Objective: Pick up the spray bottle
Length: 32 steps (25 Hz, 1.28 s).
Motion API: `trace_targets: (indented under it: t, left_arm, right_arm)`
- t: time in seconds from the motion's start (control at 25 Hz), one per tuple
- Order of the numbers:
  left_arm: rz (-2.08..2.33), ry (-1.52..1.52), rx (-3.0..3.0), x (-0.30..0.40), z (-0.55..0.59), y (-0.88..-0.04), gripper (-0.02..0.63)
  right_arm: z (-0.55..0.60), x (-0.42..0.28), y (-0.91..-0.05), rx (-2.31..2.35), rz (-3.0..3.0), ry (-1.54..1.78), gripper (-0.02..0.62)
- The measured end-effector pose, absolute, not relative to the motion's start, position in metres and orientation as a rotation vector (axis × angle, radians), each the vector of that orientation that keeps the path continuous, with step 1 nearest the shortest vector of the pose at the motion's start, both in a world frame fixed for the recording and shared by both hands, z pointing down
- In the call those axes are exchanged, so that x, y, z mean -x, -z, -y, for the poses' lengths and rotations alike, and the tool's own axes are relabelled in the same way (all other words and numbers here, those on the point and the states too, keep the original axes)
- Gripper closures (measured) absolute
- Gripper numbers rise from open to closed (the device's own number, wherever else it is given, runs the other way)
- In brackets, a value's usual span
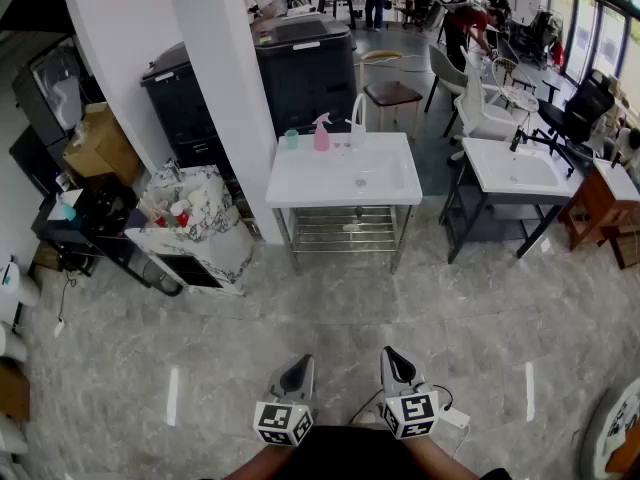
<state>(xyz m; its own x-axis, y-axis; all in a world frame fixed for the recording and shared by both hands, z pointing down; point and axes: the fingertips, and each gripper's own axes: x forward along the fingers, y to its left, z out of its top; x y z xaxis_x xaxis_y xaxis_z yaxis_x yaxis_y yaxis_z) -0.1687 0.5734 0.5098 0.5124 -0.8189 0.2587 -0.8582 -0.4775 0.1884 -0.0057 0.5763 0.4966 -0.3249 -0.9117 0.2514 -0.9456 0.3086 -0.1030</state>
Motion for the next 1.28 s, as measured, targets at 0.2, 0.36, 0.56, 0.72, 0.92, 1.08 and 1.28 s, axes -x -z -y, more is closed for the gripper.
trace_targets:
  t: [0.2, 0.36, 0.56, 0.72, 0.92, 1.08, 1.28]
  left_arm:
    - [1.431, -0.083, -2.466, 0.135, -0.582, -0.498, 0.589]
    - [1.445, -0.061, -2.477, 0.117, -0.587, -0.493, 0.589]
    - [1.456, -0.1, -2.486, 0.105, -0.586, -0.495, 0.589]
    - [1.448, -0.142, -2.481, 0.093, -0.577, -0.502, 0.589]
    - [1.389, -0.185, -2.484, 0.072, -0.559, -0.516, 0.589]
    - [1.346, -0.18, -2.485, 0.054, -0.536, -0.521, 0.591]
    - [1.354, -0.194, -2.512, 0.049, -0.489, -0.516, 0.59]
  right_arm:
    - [-0.596, -0.024, -0.485, -1.743, 2.47, -0.336, 0.598]
    - [-0.612, -0.038, -0.487, -1.736, 2.546, -0.385, 0.597]
    - [-0.615, -0.056, -0.497, -1.742, 2.532, -0.418, 0.597]
    - [-0.605, -0.069, -0.502, -1.767, 2.514, -0.445, 0.597]
    - [-0.592, -0.081, -0.516, -1.759, 2.487, -0.491, 0.597]
    - [-0.571, -0.105, -0.523, -1.819, 2.431, -0.535, 0.597]
    - [-0.529, -0.114, -0.525, -1.83, 2.379, -0.515, 0.597]
